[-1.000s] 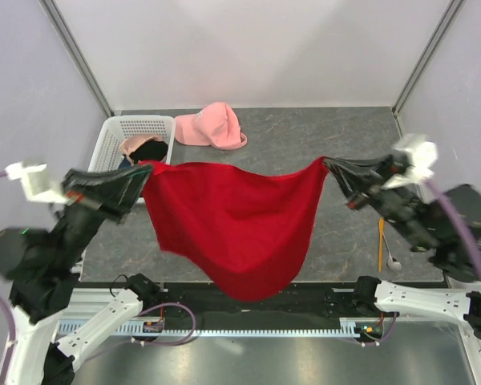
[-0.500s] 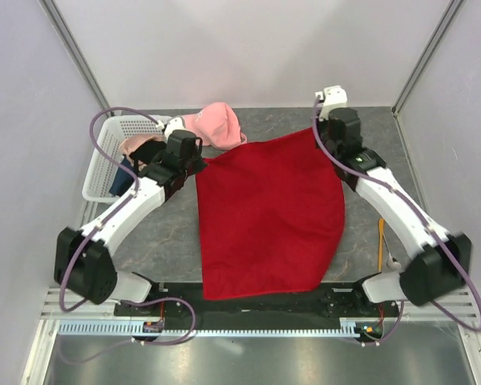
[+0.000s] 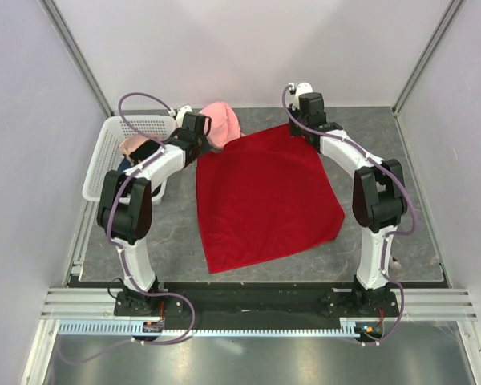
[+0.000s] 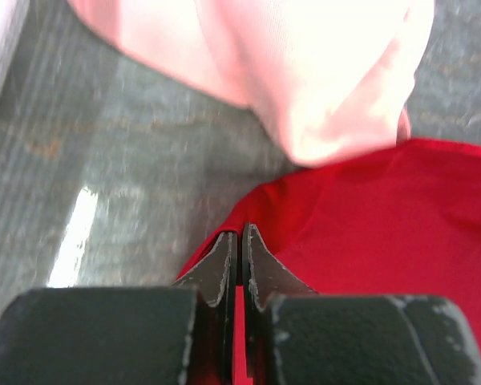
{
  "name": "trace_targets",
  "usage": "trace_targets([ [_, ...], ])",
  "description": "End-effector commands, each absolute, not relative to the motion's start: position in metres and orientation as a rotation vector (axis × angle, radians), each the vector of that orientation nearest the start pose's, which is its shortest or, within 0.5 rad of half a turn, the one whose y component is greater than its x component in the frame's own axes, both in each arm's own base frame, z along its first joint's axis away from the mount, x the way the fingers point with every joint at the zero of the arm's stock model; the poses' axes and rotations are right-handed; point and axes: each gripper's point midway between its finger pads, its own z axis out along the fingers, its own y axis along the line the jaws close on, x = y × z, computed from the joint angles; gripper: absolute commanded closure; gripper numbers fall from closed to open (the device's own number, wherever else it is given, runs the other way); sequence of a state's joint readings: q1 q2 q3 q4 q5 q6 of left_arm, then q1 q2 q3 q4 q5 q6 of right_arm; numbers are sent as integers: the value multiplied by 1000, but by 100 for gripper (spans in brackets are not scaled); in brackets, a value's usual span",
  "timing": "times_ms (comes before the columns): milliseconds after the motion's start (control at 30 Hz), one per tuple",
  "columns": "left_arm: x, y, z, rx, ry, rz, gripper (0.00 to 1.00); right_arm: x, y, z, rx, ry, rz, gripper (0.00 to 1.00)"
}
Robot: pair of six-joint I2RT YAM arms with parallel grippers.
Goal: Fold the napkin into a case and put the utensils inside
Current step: Flatten out the crumpled napkin at the center of the board.
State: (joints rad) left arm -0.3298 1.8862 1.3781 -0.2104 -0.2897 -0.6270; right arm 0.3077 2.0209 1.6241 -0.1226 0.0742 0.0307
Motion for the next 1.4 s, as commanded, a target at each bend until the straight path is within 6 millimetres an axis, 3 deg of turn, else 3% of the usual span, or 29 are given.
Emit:
trace_targets([
  [0,518,-131,133,-463,2175,-143,98,588,158,171,-155,2017,149,89],
  [33,513,-128,131,-464,2203,-117,86,597,157,180,-137,2001,143,78],
  [67,512,-124,133,-474,2202,-93,72,594,151,170,-117,2060,106,56],
  [100,511,-122,138,-481,2199,-79,58,597,140,155,-44,2110,38,41],
  [133,502,-115,143,-510,2220,-45,43,605,135,180,14,2084,14,29],
  [167,497,-110,149,-524,2212,-4,39,594,127,170,41,2159,-24,17],
  [200,491,-111,154,-518,2214,7,34,590,123,181,97,2152,-23,11],
  [233,483,-107,171,-518,2183,26,26,580,120,177,109,2178,-33,3],
  [300,455,-112,170,-489,2217,53,24,551,107,178,176,2210,-69,2],
  [333,442,-113,184,-507,2192,36,23,539,100,178,213,2217,-87,2],
  [367,426,-124,186,-488,2200,4,23,524,93,200,251,2180,-84,2],
  [400,405,-126,166,-498,2243,6,23,500,84,173,274,2243,-126,2],
  [433,389,-131,179,-487,2227,-55,23,486,81,169,298,2256,-118,2],
  [467,365,-140,159,-439,2281,-57,24,468,77,183,314,2241,-97,2],
  [500,352,-144,154,-441,2292,-80,25,442,69,156,337,2309,-123,2],
  [533,337,-153,151,-423,2314,-129,26,426,67,149,368,2327,-105,2],
  [567,310,-160,138,-387,2352,-174,27,411,64,161,380,2293,-76,2],
  [600,301,-168,136,-391,2357,-241,29,382,57,130,382,2361,-105,2],
  [633,286,-176,130,-374,2390,-302,30,369,54,125,394,2371,-101,2],
  [667,263,-178,117,-343,2419,-329,31,356,57,133,408,2343,-41,2],
  [700,254,-185,113,-352,2421,-376,31,334,50,111,425,2387,-56,2],
  [767,224,-194,94,-291,2468,-429,31,317,50,117,474,2341,3,2],
  [800,217,-197,95,-292,2462,-466,31,302,49,101,484,2372,6,2],
  [867,203,-205,88,-255,2487,-529,31,294,54,104,511,2341,92,3],
  [933,201,-217,93,-239,2464,-617,35,286,55,92,537,2343,115,7],
  [1133,188,-227,81,-267,2511,-674,37,275,43,64,633,2379,65,9],
  [1267,171,-225,70,-283,2543,-689,37,268,45,49,633,2409,82,9],
  [1367,162,-217,65,-324,2544,-694,37,262,60,34,555,2451,185,12],
])
